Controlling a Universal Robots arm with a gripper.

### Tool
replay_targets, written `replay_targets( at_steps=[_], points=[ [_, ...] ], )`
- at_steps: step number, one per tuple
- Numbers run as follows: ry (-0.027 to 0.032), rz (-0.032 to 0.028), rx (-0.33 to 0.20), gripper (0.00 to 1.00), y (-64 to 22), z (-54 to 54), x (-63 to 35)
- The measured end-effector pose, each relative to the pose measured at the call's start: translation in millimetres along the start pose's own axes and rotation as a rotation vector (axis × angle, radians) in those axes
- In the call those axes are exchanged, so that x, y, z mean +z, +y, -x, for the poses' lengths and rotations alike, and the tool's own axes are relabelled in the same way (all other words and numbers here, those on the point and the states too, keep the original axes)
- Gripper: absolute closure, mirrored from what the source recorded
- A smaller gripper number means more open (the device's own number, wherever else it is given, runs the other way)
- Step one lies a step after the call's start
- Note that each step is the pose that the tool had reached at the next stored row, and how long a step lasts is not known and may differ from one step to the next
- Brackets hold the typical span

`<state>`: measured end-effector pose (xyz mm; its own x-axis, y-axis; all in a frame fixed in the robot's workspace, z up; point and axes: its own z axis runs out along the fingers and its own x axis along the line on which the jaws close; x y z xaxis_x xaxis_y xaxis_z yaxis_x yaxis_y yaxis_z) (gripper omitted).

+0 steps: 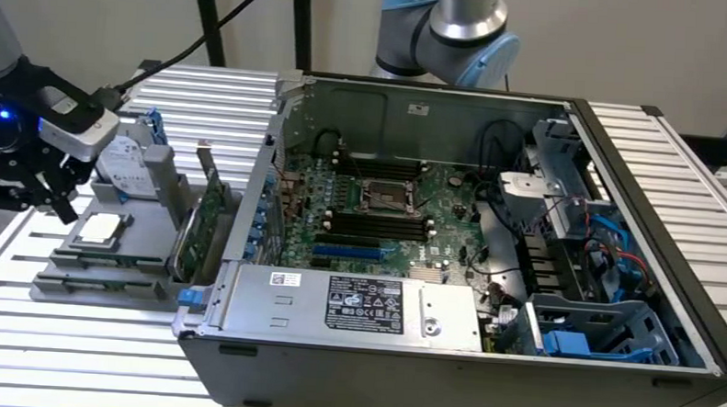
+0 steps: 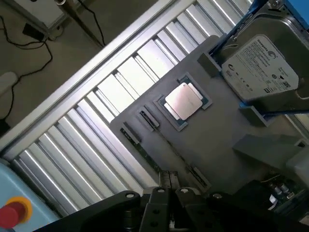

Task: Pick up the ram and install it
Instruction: 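Pick up the ram and move it above insertion slot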

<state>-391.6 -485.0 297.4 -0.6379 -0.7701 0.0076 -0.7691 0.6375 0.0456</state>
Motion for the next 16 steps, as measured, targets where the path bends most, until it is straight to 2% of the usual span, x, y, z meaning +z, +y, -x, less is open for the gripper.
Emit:
replay_targets(
  at_steps=[16],
  points=[
    [0.0132, -0.0023, -0.291, 1.00, -0.7, 0.1, 14.6]
  ],
)
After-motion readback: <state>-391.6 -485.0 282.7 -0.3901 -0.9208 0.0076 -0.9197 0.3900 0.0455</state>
